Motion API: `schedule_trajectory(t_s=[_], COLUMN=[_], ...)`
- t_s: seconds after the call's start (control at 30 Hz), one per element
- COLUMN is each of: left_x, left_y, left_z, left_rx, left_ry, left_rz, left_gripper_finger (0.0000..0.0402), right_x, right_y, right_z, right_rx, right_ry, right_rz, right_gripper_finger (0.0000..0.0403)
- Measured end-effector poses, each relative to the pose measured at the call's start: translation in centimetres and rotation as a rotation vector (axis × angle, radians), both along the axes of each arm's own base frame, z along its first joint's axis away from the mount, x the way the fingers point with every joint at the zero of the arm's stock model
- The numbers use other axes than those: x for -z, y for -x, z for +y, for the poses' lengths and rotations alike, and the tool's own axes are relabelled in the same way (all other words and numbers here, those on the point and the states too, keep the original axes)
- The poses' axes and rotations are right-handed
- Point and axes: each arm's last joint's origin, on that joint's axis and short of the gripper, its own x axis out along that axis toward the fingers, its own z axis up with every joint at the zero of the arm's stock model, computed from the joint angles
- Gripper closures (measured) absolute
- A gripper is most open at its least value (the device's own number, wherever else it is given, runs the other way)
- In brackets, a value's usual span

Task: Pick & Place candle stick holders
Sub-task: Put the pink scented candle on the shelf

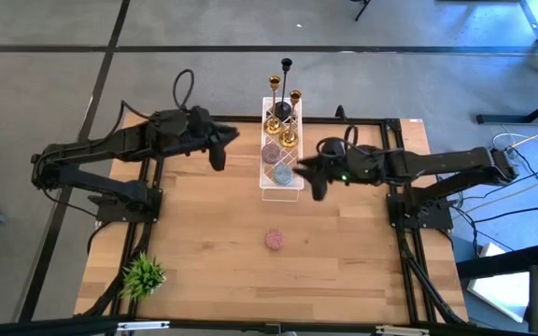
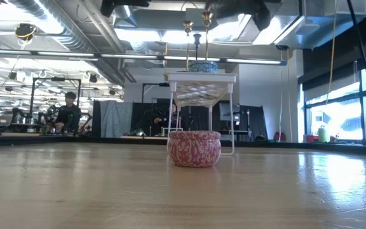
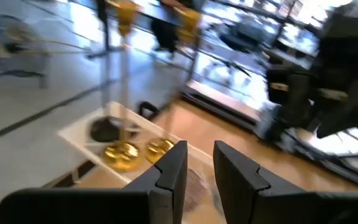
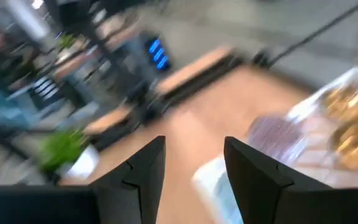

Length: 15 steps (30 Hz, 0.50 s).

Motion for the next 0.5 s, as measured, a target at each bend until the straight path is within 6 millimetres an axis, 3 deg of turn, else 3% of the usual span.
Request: schedule_trajectory(t_s=[0.3,0.5], left_x=[1.7,5.0], left_y=[-0.2,-0.9], left_z=[-0.5,-1.6], left_rx=[0.188,0.255], left_ry=[0.088,0.249], left_rz=[0.114,0.143], left_gripper_finger=[0.0327,0.0327], right_x=[1.7,2.4], right_y=[1.2,2.2], right_z=[2.5,5.3], right_rx=[-0.394,-0.520], right_ry=[-0.341,-0.411], right_rz=[0.224,0.342], right_gripper_finger=[0.0235,0.0235])
